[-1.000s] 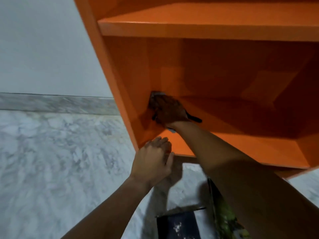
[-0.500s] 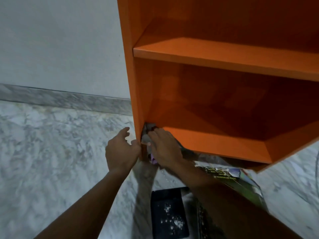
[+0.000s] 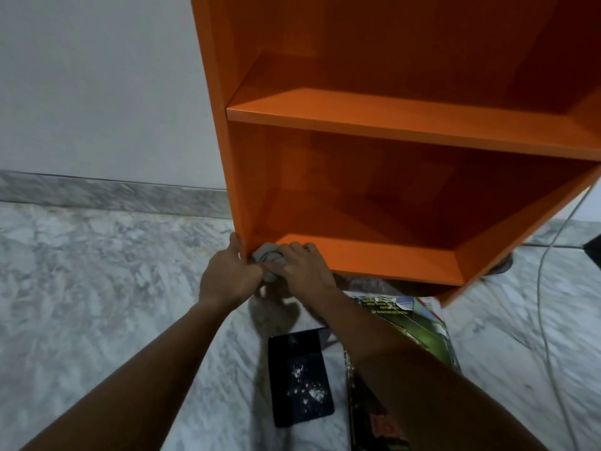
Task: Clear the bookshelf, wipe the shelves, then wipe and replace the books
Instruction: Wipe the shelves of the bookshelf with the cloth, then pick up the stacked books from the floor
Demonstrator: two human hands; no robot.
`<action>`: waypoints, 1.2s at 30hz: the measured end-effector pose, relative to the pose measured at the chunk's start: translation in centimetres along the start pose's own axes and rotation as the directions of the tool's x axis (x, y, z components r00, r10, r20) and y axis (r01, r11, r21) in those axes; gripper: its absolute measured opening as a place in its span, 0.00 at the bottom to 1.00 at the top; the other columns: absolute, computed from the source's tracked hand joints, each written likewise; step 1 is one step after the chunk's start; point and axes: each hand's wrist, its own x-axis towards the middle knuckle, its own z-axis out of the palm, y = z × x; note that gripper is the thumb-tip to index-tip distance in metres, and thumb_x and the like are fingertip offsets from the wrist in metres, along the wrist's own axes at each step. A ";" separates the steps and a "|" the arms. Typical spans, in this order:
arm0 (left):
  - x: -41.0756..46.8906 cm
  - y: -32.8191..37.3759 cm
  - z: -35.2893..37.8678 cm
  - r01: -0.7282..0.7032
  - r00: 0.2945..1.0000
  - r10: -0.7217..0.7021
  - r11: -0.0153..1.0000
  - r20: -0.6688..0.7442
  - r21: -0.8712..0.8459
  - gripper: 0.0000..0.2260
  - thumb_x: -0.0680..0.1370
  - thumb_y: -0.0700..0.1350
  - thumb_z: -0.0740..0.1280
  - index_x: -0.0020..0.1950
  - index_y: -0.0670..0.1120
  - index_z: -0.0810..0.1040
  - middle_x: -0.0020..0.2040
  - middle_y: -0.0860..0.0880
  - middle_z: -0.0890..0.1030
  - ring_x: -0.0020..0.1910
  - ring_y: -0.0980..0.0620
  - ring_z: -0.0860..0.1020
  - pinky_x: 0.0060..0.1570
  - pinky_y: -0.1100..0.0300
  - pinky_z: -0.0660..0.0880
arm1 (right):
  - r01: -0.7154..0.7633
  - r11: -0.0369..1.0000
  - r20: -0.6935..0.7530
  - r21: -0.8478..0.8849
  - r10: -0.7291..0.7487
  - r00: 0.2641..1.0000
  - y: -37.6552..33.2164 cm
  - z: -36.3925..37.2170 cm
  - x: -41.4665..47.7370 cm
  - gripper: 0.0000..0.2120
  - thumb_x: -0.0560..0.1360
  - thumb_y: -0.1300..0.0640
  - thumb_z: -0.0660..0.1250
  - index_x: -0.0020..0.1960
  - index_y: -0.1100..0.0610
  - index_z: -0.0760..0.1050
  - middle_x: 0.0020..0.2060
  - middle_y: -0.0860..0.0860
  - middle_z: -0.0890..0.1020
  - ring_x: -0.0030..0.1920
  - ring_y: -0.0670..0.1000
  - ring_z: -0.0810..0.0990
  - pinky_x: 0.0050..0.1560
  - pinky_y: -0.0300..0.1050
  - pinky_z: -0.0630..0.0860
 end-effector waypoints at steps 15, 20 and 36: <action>-0.9 7.5 16.1 -0.290 0.911 0.007 0.722 0.413 0.628 0.36 0.79 0.61 0.62 0.81 0.46 0.57 0.83 0.45 0.50 0.81 0.37 0.44 0.75 0.32 0.45 | -0.516 0.852 0.072 -0.094 0.523 0.850 17.4 -1.0 -18.3 0.22 0.69 0.62 0.74 0.62 0.50 0.79 0.49 0.53 0.84 0.44 0.60 0.83 0.33 0.47 0.75; -3.1 7.8 15.8 -0.355 0.907 0.122 0.735 0.403 0.578 0.30 0.78 0.58 0.65 0.77 0.48 0.65 0.81 0.42 0.60 0.80 0.36 0.51 0.76 0.35 0.51 | -0.817 0.576 0.132 -0.012 0.811 0.570 18.4 -2.9 -19.4 0.15 0.74 0.64 0.65 0.57 0.54 0.82 0.44 0.59 0.84 0.44 0.63 0.84 0.36 0.47 0.70; -18.3 0.9 17.3 0.186 0.934 -0.201 0.980 0.296 0.076 0.17 0.79 0.48 0.69 0.61 0.37 0.77 0.59 0.39 0.81 0.58 0.39 0.80 0.48 0.57 0.71 | -0.766 -0.053 0.434 0.641 0.848 0.305 0.9 -8.3 -28.1 0.14 0.77 0.60 0.66 0.62 0.54 0.69 0.50 0.55 0.80 0.46 0.53 0.77 0.41 0.45 0.70</action>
